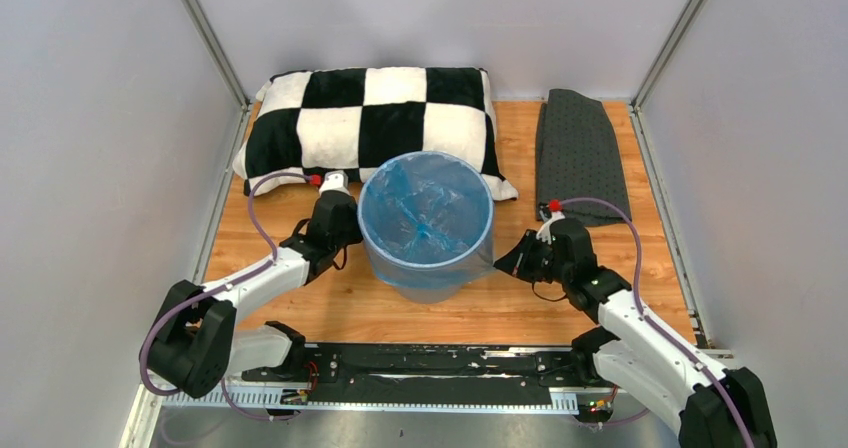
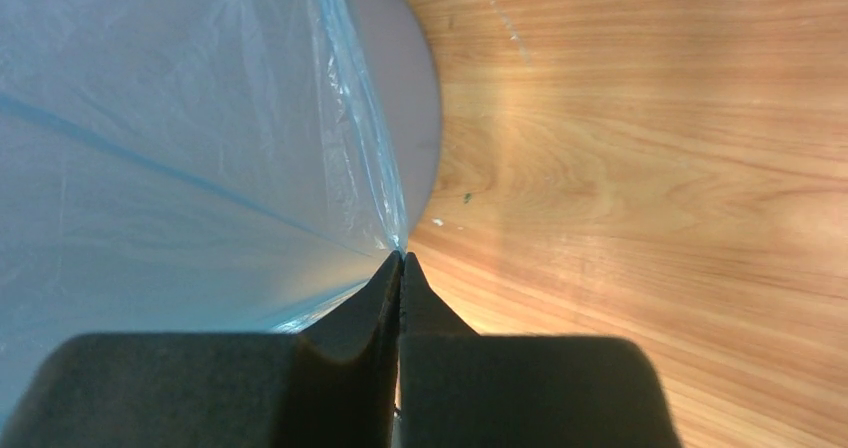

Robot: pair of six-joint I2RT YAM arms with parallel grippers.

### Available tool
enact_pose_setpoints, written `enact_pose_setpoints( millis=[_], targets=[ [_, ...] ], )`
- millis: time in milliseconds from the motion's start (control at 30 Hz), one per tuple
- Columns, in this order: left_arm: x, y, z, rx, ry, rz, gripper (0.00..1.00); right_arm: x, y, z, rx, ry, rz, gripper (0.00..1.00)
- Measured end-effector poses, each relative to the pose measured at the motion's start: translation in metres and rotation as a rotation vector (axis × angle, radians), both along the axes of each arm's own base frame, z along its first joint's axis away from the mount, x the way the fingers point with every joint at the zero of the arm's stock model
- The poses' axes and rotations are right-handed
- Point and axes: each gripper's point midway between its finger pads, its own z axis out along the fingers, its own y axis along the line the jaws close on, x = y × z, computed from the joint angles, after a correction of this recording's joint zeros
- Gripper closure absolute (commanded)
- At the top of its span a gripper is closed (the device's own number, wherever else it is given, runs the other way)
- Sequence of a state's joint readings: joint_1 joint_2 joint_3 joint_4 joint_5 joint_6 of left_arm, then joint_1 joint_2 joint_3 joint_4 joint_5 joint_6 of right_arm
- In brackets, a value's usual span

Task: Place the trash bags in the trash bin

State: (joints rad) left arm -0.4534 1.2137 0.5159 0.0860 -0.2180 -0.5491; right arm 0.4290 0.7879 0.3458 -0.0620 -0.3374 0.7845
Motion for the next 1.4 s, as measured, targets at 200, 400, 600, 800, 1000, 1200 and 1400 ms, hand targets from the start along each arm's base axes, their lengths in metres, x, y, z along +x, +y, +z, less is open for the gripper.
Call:
enact_pose_setpoints(
  millis=[200, 400, 600, 800, 1000, 1200, 1400],
  targets=[
    [-0.006, 0.011, -0.012, 0.02, 0.021, 0.025, 1.0, 0.016, -0.013, -0.001, -0.114, -0.024, -0.044, 1.0],
    [-0.006, 0.014, -0.014, 0.03, 0.022, 0.025, 1.0, 0.025, -0.026, -0.009, -0.218, -0.021, -0.072, 1.0],
    [-0.009, 0.017, -0.019, 0.047, 0.028, 0.028, 1.0, 0.028, -0.037, -0.015, -0.302, -0.005, -0.09, 1.0],
    [-0.011, 0.017, -0.022, 0.055, 0.026, 0.015, 0.87, 0.03, -0.042, -0.014, -0.353, -0.002, -0.078, 0.77],
    [-0.016, 0.016, -0.024, 0.047, 0.029, -0.006, 0.74, 0.038, -0.046, 0.023, -0.411, -0.054, -0.046, 0.35],
    [-0.016, 0.01, -0.009, 0.001, -0.009, -0.019, 0.64, 0.045, -0.05, 0.094, -0.427, -0.174, -0.044, 0.2],
    [-0.016, 0.009, -0.001, -0.028, -0.025, -0.005, 0.61, 0.051, -0.05, 0.165, -0.445, -0.279, -0.016, 0.22]
  ],
)
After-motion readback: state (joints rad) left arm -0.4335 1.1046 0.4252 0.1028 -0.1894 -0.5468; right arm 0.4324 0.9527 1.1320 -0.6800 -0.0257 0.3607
